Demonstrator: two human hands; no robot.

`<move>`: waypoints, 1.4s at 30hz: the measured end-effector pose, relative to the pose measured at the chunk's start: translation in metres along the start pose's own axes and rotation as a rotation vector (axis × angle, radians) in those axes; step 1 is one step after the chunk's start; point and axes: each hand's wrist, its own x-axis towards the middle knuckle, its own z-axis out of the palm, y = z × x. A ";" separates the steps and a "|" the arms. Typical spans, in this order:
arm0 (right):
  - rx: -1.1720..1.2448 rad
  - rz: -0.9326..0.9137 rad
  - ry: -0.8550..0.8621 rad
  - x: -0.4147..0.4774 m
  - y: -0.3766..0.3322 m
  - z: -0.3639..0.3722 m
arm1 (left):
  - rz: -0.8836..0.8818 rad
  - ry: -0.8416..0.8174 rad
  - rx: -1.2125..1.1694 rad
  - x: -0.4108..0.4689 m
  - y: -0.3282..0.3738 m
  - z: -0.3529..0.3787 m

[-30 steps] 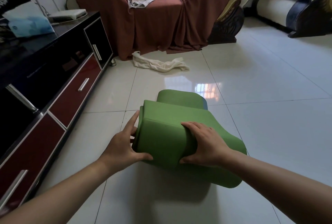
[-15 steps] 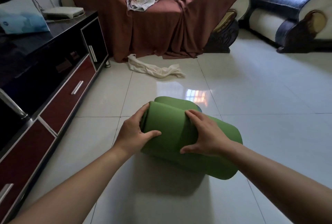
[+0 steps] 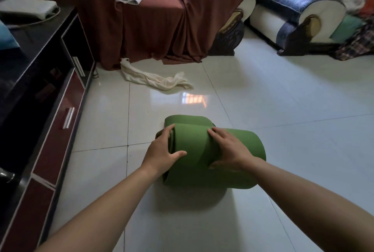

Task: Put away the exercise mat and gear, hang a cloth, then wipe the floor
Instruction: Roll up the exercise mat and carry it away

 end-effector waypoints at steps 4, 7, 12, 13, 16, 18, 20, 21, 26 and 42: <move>0.003 -0.019 -0.066 0.039 0.010 -0.014 | -0.007 -0.034 -0.039 0.025 -0.019 -0.009; 0.049 -0.049 -0.081 0.082 0.031 -0.022 | -0.056 0.024 -0.085 0.056 -0.025 -0.003; 0.151 -0.108 -0.096 0.169 0.072 -0.022 | -0.184 0.047 -0.132 0.122 -0.030 0.018; 0.167 -0.126 -0.104 0.186 0.079 -0.020 | -0.227 0.058 -0.131 0.136 -0.032 0.021; 0.213 -0.176 -0.145 0.240 0.100 -0.012 | -0.359 0.119 -0.116 0.182 -0.039 0.028; 0.237 -0.188 -0.173 0.271 0.109 -0.006 | -0.409 0.147 -0.074 0.209 -0.043 0.032; 0.258 -0.187 -0.178 0.299 0.113 0.003 | -0.451 0.176 -0.044 0.233 -0.056 0.036; 0.266 -0.187 -0.169 0.313 0.113 0.009 | -0.466 0.196 -0.033 0.244 -0.065 0.039; 0.209 -0.205 -0.090 0.385 0.098 0.051 | -0.486 0.277 0.061 0.282 -0.137 0.042; -0.048 -0.165 -0.090 0.322 0.082 0.109 | -0.456 0.212 -0.216 0.280 -0.206 0.071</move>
